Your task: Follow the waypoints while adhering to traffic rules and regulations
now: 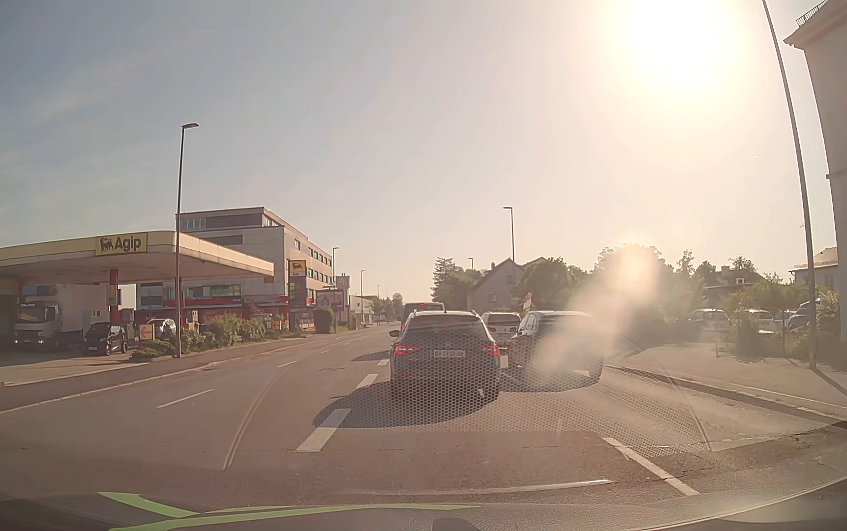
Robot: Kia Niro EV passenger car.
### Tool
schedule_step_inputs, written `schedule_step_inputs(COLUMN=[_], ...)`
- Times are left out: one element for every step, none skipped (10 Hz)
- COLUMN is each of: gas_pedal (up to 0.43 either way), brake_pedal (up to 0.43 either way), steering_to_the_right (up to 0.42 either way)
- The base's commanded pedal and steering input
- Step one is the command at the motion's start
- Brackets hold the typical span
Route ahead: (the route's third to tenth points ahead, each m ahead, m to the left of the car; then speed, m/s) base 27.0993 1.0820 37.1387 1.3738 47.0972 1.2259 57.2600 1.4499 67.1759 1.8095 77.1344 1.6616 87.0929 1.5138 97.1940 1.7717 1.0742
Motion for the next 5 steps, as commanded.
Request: schedule_step_inputs(gas_pedal=[0.028,0.039,0.039,0.047,0.059], brake_pedal=[0.0,0.0,0.0,0.0,0.0], steering_to_the_right=[0.004,0.004,0.003,0.004,0.004])
